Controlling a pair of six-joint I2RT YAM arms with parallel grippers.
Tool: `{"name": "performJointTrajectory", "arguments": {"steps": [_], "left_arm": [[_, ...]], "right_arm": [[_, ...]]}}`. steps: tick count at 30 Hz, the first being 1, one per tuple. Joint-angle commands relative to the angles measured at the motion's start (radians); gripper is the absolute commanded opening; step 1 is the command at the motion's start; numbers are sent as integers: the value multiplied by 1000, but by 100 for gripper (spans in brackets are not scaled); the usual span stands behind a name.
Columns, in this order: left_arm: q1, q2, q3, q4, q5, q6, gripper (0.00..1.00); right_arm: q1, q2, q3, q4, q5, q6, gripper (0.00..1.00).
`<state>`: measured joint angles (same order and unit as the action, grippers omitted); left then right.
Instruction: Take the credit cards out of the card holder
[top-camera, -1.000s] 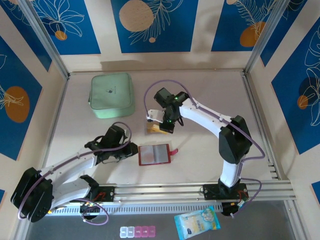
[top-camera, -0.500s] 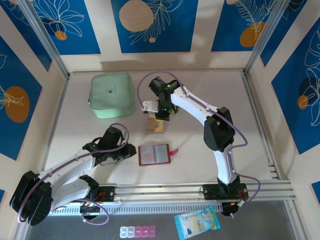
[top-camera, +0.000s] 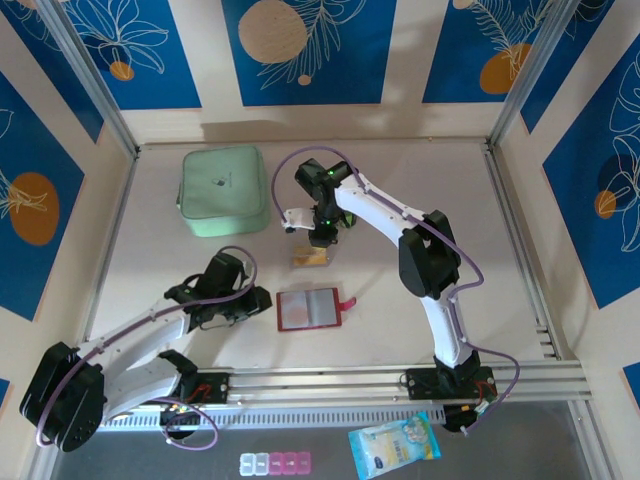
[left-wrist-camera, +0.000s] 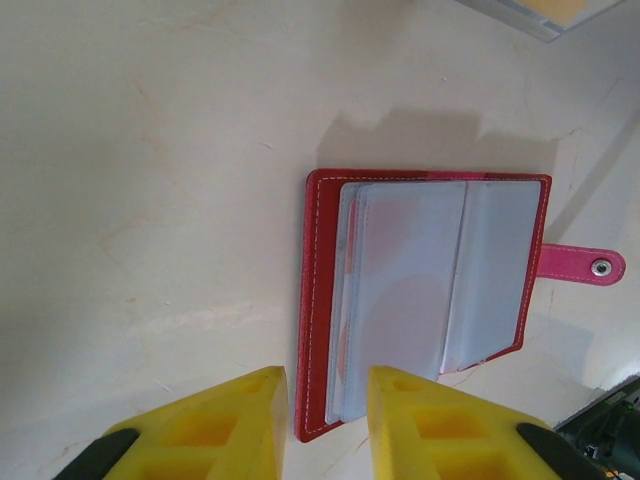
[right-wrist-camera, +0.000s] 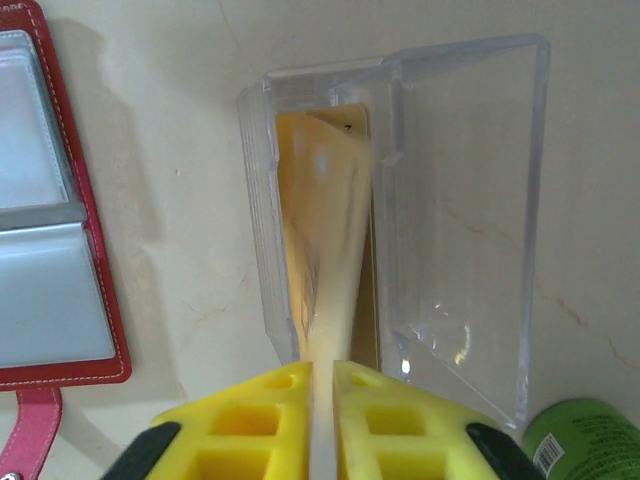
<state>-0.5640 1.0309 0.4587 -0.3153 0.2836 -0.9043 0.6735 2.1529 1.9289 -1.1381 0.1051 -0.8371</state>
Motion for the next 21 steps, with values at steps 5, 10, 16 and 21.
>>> {"name": "performJointTrajectory", "arguments": {"steps": [5,10,16,21], "left_arm": [[19,44,14,12,40,37,26],[19,87,8,94,91,14,23],[-1,164,20,149,130,2,16],[-25,185,14,167,112,-20,10]], "right_arm": [[-5,-41,-6,1,9,49,18],[7,-129,-94,91,-51,206,18],[54,-250,-273,254,-180,516,17],[114,-346,-459,437,-241,820,17]]}}
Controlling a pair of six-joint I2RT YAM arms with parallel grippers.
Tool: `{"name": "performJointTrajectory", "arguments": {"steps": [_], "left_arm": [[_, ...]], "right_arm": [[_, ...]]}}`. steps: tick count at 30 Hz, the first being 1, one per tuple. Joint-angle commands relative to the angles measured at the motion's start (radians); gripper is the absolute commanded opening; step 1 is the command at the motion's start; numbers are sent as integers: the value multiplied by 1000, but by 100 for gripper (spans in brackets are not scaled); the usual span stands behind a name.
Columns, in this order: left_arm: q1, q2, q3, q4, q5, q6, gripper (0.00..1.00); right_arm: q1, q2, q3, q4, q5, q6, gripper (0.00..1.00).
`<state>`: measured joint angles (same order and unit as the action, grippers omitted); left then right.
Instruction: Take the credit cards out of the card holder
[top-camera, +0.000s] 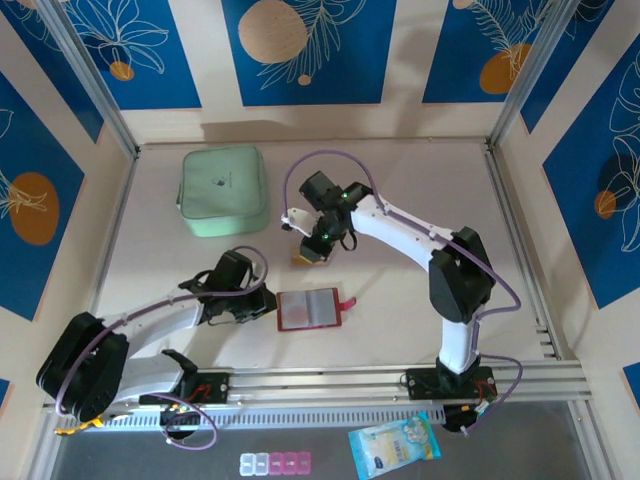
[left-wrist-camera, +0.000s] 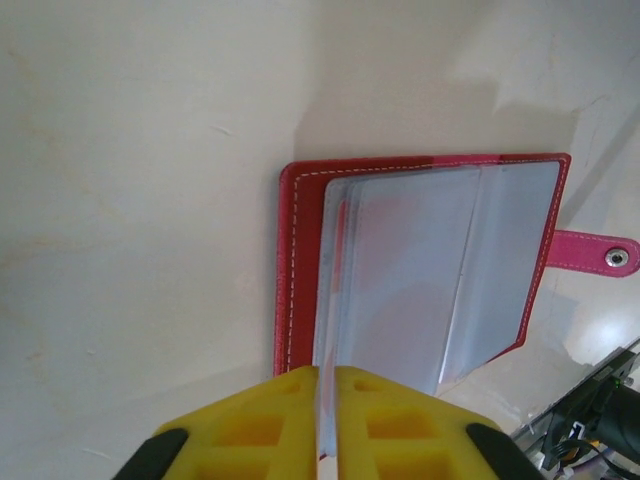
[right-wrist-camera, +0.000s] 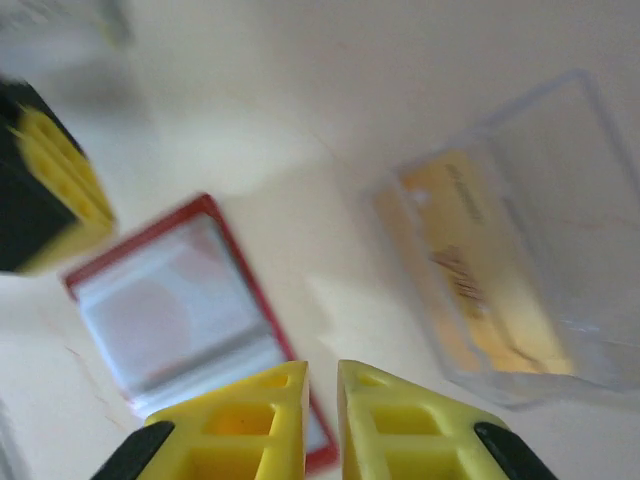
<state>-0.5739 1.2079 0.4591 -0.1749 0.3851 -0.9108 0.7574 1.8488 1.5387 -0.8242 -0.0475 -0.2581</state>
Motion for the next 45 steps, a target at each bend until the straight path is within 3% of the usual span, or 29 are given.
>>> {"name": "performJointTrajectory", "arguments": {"steps": [1,9,16,21,30,45], "left_arm": [[-20,9,12,29,4,-19,9],[-46,49,2,63,5,-33,3],[-53,64,10,32,-21,-26,2],[-53,90,11,22,-28,-16,1],[-52,103,10,10,-41,-7,1],[-52,112,16,-14,-50,6,1]], "right_arm": [[44,-58,-99,152,-86,300,17],[106,-125,-248,281,-46,711,11],[112,-162,-355,348,-76,923,6],[111,-152,-393,343,-99,983,9],[110,-124,-467,463,-187,1079,25],[118,-41,-497,530,-250,1125,33]]}}
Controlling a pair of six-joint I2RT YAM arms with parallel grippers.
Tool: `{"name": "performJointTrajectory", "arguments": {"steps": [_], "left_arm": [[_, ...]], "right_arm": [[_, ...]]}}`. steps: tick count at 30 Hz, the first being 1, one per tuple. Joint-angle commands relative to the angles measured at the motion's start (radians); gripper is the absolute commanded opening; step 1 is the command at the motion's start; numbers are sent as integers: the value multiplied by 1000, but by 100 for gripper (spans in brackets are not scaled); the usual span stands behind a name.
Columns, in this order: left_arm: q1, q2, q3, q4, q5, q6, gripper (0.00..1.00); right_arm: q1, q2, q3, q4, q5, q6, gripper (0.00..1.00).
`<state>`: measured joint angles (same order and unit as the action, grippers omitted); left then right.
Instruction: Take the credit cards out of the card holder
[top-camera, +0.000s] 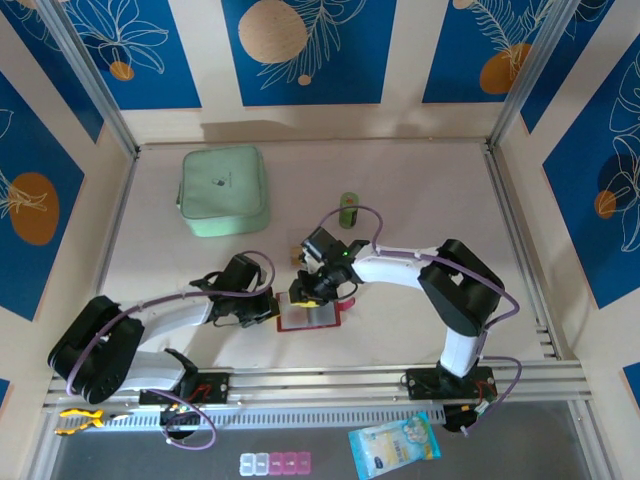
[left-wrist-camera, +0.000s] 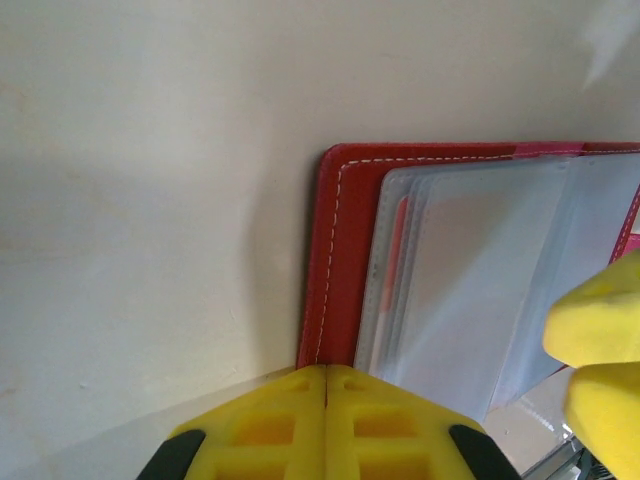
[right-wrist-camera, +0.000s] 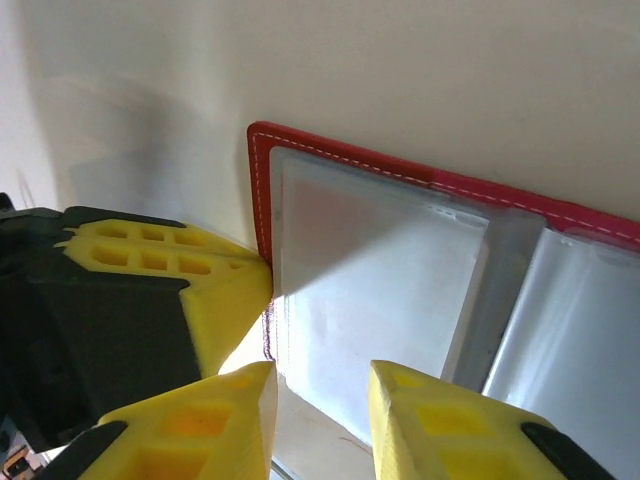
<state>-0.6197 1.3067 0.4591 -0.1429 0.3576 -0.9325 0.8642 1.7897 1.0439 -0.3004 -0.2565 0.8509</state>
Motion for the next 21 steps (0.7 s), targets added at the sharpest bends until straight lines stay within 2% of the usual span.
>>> {"name": "performJointTrajectory", "arguments": {"steps": [1,10,17,21], "left_arm": [[-7,14,19,-49,-24,30,1],[-7,6,20,-63,-33,34,1],[-6,13,19,-71,-35,37,1],[-6,22,15,-69,-31,37,1]], "right_arm": [[12,23,-2,6,-41,15,33],[25,55,7,-8,-45,10,33],[25,27,4,-90,44,5,33],[15,8,-15,-104,54,0,33]]}}
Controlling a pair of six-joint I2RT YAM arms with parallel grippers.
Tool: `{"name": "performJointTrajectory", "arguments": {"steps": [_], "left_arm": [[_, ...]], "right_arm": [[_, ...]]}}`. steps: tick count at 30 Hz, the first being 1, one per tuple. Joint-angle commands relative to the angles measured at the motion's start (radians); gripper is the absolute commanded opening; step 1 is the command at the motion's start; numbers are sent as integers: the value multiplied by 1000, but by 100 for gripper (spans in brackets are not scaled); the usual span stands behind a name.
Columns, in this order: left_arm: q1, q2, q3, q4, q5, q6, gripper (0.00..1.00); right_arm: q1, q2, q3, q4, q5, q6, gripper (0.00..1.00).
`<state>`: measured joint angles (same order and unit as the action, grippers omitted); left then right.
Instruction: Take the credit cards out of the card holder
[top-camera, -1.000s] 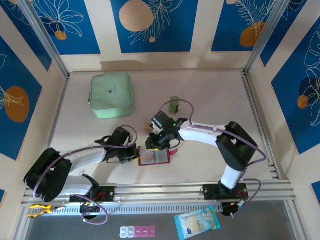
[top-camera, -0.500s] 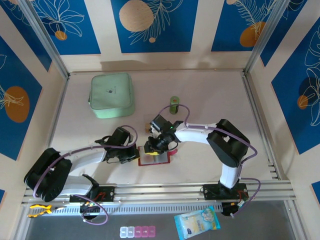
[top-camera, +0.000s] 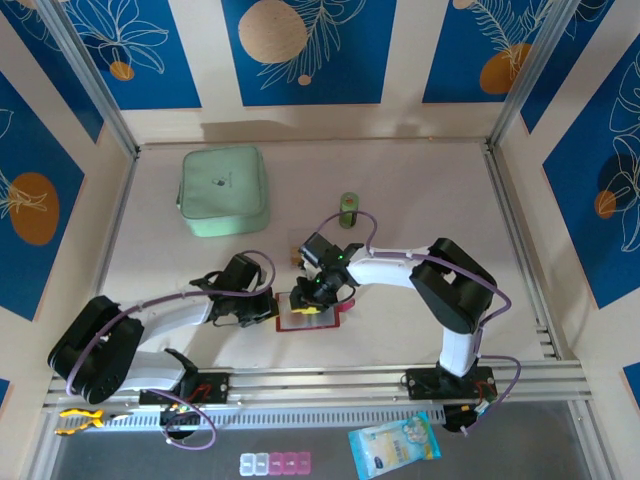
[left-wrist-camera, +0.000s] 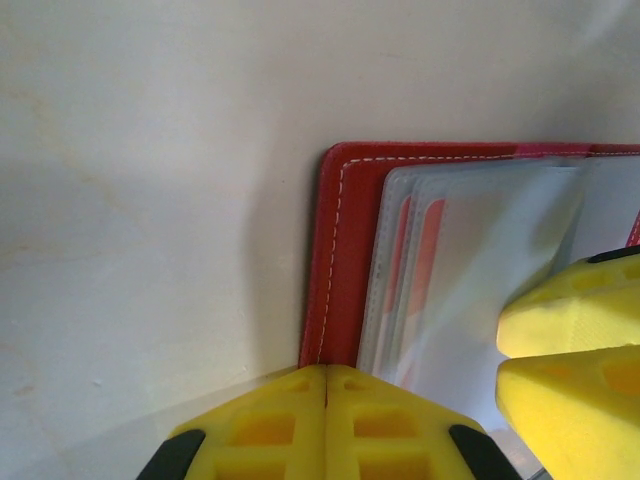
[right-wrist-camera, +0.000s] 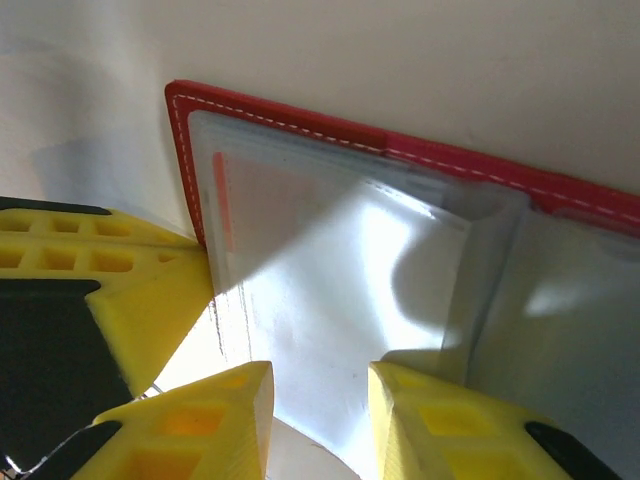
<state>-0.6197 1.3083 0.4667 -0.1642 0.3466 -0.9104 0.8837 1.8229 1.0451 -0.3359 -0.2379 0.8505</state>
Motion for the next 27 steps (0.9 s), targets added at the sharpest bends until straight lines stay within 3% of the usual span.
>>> {"name": "performJointTrajectory", "arguments": {"steps": [1,11,20,27], "left_arm": [[-6,20,9,-48,-21,16,1],[-5,17,19,-55,-21,18,1],[-6,-28,60,-89,-25,21,3],[-9,-87,84,-63,0,-10,11]], "right_arm": [[-9,-29,-21,-69,34,-1,33],[-28,-49,-49,-58,11,-15,32],[-65,-80,-155,119,-94,9,32],[-97,-91,-230,241,-170,32,31]]}}
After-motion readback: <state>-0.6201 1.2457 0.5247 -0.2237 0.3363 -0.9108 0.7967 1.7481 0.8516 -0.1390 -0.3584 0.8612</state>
